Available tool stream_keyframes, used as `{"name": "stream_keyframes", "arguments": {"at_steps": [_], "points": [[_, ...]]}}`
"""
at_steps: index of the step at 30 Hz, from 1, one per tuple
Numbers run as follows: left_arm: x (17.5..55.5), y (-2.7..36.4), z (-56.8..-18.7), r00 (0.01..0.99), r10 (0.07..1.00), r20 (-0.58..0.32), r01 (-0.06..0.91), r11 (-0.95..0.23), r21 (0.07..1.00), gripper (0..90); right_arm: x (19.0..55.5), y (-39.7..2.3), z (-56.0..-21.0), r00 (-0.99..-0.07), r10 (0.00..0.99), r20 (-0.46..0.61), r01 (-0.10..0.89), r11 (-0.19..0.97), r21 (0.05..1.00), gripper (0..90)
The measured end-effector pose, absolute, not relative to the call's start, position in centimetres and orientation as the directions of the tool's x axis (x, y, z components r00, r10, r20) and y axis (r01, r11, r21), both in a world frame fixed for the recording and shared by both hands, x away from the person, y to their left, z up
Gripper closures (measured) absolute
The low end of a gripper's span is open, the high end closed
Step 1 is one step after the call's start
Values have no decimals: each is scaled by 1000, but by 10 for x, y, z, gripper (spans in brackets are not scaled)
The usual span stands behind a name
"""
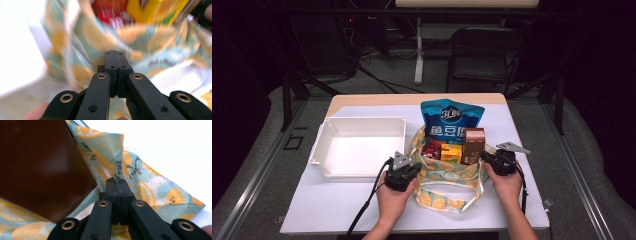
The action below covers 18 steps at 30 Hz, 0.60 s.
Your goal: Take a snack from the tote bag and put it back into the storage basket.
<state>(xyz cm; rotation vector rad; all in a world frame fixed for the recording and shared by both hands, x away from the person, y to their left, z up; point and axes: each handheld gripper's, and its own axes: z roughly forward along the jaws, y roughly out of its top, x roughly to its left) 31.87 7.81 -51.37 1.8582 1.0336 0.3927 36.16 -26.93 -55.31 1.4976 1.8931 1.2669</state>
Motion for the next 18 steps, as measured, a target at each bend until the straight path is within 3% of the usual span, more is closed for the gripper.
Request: {"name": "stream_keyframes", "arguments": {"at_steps": [4,8,10,13,17,18], "points": [[328,88,-494,561,811,-164,460,-141,877,711,357,-269,-549,-352,915,198,523,17,852,900],[346,80,-489,518,845,-131,484,-163,859,444,352,-269,-546,-367,908,202,506,12,862,900],[357,74,-492,502,858,-109,506,-190,841,374,350,-270,-544,-374,907,196,503,21,864,900],[370,65,-498,496,864,-87,543,-230,807,428,347,-269,-543,-378,900,216,488,-5,873,900],[376,66,-505,490,864,-118,565,-212,797,819,345,-268,-541,-389,900,198,481,15,876,900],[376,67,-506,489,863,-127,569,-206,796,864,344,-268,-541,-388,900,201,477,10,879,900]]}}
